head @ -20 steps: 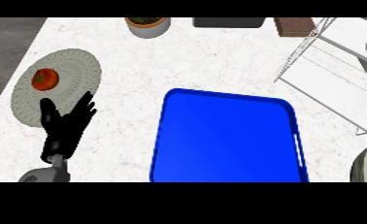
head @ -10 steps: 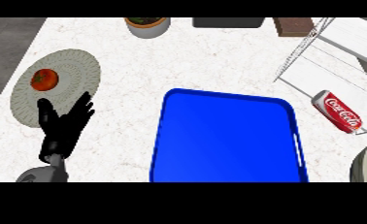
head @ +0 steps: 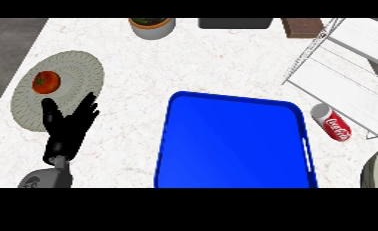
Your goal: Pick the cupcake from the tray and place it in the tiered shelf
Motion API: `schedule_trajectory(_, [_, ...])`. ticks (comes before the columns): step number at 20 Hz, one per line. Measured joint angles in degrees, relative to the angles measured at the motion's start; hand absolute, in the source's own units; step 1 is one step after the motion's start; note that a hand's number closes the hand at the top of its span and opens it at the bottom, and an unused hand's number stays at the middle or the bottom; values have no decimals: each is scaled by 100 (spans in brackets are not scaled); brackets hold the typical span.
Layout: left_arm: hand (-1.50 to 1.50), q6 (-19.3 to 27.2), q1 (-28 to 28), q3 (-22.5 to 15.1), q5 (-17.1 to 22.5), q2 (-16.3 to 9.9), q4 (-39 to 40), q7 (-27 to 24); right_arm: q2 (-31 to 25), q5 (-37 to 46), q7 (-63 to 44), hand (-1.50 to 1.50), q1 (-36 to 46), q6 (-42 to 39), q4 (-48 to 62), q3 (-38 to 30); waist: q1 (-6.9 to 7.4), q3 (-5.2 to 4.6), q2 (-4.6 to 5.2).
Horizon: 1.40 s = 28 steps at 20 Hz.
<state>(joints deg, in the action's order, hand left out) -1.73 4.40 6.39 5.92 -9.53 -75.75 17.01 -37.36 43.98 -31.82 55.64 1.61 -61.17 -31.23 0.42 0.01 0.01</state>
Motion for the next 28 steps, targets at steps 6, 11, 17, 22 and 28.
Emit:
schedule_trajectory(6, [0,-9,-78,-18,-2,15,-103,42,43,-627,-26,-150,145,365,-174,-476,-10,1,-4])
schedule_trajectory(11, [0,10,-183,-31,-49,50,-121,-76,-177,-867,-59,-150,173,869,-301,-860,-18,-1,-4])
schedule_trajectory(17, [0,33,-241,-11,-43,52,-213,-12,-565,-737,-448,-150,-258,1270,-767,-1136,-62,-2,-17])
schedule_trajectory(22, [0,19,-315,13,-37,58,-217,-73,-931,-1054,-647,-150,-839,1302,-1229,-1831,-116,-1,-28])
schedule_trajectory(28, [0,10,-322,25,-26,34,-325,40,-1326,-1962,-805,-150,-1726,581,-1842,-2768,-137,1,-31])
